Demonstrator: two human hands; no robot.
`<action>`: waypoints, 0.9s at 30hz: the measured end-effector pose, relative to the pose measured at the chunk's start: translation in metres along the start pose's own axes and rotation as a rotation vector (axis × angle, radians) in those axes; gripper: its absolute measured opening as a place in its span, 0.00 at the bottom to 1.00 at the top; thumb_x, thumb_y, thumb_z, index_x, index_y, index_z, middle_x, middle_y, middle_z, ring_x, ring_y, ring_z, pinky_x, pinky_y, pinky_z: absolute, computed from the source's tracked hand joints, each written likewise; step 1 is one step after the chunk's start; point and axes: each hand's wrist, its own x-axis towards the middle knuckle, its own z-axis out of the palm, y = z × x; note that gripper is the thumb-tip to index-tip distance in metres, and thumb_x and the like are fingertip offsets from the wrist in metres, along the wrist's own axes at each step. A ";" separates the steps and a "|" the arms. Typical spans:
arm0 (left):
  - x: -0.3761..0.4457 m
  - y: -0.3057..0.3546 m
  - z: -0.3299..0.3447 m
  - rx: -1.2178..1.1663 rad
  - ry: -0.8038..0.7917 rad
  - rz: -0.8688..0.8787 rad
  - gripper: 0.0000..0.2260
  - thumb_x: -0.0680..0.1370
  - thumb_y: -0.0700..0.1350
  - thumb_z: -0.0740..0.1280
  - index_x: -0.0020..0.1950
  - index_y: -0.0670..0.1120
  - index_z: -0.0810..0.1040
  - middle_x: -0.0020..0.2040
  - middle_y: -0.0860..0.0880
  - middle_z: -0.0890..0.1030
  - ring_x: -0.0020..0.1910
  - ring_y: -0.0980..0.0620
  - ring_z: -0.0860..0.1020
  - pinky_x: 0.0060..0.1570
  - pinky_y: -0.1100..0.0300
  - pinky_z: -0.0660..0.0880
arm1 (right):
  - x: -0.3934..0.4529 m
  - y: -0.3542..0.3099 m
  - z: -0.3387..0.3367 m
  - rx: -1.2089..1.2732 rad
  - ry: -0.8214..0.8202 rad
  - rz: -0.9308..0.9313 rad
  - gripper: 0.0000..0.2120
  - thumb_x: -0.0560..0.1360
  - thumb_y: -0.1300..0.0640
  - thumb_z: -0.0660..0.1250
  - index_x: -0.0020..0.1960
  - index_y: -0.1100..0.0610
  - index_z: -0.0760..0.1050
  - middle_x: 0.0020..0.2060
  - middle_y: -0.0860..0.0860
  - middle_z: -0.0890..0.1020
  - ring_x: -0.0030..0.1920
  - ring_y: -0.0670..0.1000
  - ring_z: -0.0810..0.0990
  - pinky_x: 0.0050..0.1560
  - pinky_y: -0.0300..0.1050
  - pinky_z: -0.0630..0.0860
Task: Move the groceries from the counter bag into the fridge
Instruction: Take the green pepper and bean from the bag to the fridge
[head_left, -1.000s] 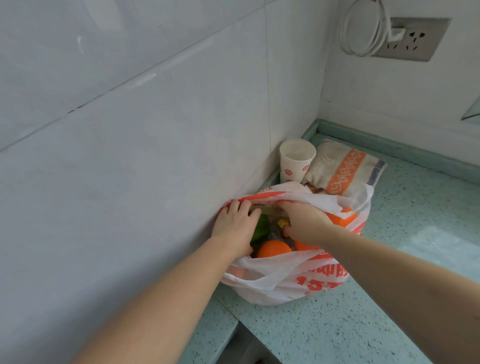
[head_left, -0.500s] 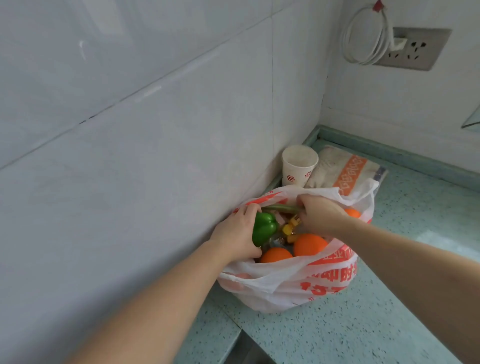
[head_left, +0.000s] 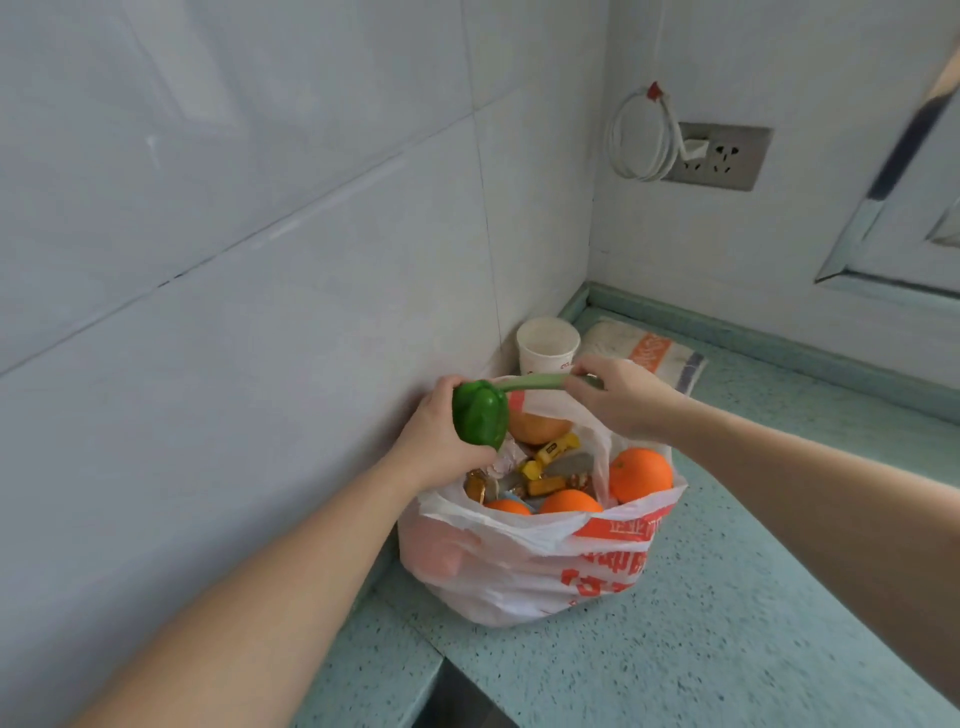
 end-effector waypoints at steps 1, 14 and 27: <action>-0.001 0.003 -0.001 -0.009 0.022 -0.001 0.40 0.63 0.44 0.78 0.70 0.51 0.62 0.63 0.49 0.69 0.58 0.51 0.71 0.54 0.59 0.71 | -0.006 0.001 -0.004 -0.016 -0.003 0.000 0.11 0.81 0.48 0.57 0.52 0.52 0.74 0.41 0.50 0.79 0.37 0.49 0.76 0.33 0.41 0.69; -0.033 0.103 -0.007 -0.329 0.093 0.052 0.27 0.72 0.43 0.71 0.66 0.53 0.62 0.57 0.49 0.73 0.53 0.50 0.75 0.50 0.52 0.79 | -0.083 0.015 -0.079 0.191 0.115 0.186 0.23 0.83 0.45 0.49 0.50 0.58 0.78 0.43 0.60 0.83 0.27 0.48 0.68 0.24 0.39 0.64; -0.064 0.210 -0.009 -0.788 -0.170 0.193 0.19 0.75 0.47 0.65 0.64 0.51 0.66 0.55 0.44 0.74 0.51 0.44 0.77 0.43 0.45 0.80 | -0.190 -0.013 -0.132 0.487 0.477 0.323 0.19 0.83 0.49 0.51 0.50 0.61 0.75 0.31 0.53 0.72 0.24 0.48 0.68 0.21 0.38 0.66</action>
